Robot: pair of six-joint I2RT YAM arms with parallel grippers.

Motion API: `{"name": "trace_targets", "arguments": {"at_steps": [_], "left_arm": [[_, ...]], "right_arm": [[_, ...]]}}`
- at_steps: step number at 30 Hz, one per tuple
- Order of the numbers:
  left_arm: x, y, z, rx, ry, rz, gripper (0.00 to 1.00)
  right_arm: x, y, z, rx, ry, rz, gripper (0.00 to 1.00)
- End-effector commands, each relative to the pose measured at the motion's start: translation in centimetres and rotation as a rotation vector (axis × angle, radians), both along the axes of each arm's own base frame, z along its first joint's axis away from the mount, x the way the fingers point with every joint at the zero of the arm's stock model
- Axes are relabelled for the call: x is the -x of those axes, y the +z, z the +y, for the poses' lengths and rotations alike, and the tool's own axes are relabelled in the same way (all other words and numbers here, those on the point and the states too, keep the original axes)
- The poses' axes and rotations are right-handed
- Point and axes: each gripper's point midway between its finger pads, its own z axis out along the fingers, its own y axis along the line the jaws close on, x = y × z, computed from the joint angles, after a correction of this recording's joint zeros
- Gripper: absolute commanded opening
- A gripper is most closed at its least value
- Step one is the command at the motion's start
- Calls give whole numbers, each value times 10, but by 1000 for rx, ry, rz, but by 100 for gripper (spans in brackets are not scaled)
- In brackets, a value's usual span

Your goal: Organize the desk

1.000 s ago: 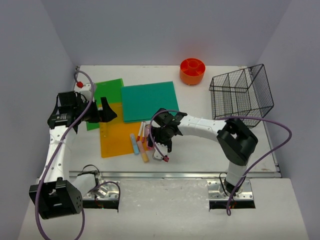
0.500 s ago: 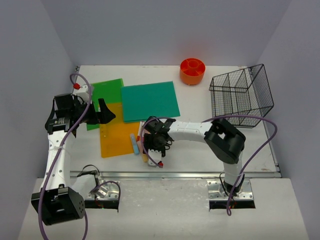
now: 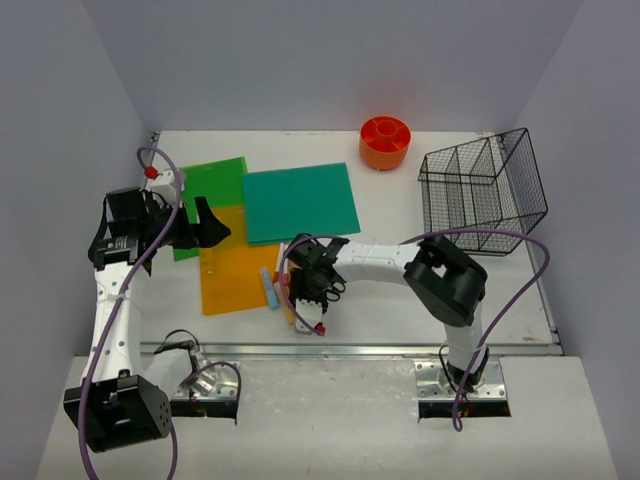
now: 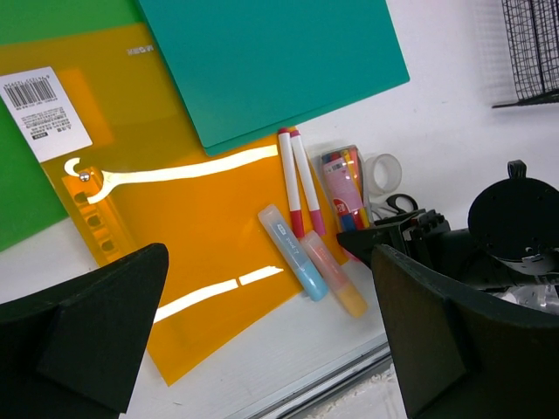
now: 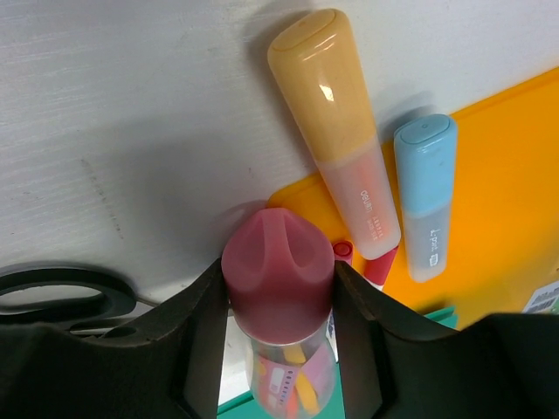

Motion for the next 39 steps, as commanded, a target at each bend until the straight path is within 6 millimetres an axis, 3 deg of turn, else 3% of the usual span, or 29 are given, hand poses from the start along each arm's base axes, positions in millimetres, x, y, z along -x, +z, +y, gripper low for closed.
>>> {"name": "trace_targets", "arguments": {"at_steps": [1,4,8,11,14,18,19,22,26,28,32,34,39], "left_arm": [[-5,10,0,2,-20,-56,100],[-7,13,1,-1,-19,-66,100],[-14,28,6,-24,1,-109,100],[-25,41,13,-34,41,-132,100],[-39,55,19,-38,64,-159,100],[-52,74,21,-39,64,-200,100],[-57,81,21,-24,70,-210,100],[-65,98,15,11,50,-256,100],[-73,114,-3,-1,26,-319,100],[-77,119,-11,-38,32,-350,100],[-82,117,-17,-77,48,-351,100],[-82,112,-15,-83,58,-332,100],[-80,106,-6,-139,79,-316,100]], "right_arm": [[5,42,33,-118,266,-98,0],[-2,80,49,-214,179,-82,0],[-16,149,67,-387,7,3,0],[-32,202,67,-557,-188,129,0],[-68,243,53,-728,-424,248,0],[-132,282,11,-933,-794,426,0],[-162,294,-15,-1014,-939,486,0],[-222,326,-80,-1271,-1264,747,0],[-285,343,-149,-1598,-1515,929,0],[-313,356,-185,-1751,-1564,908,0],[-364,356,-232,-1932,-1625,840,0],[-389,342,-248,-1975,-1664,825,0],[-421,342,-274,-2072,-1641,767,0]]}}
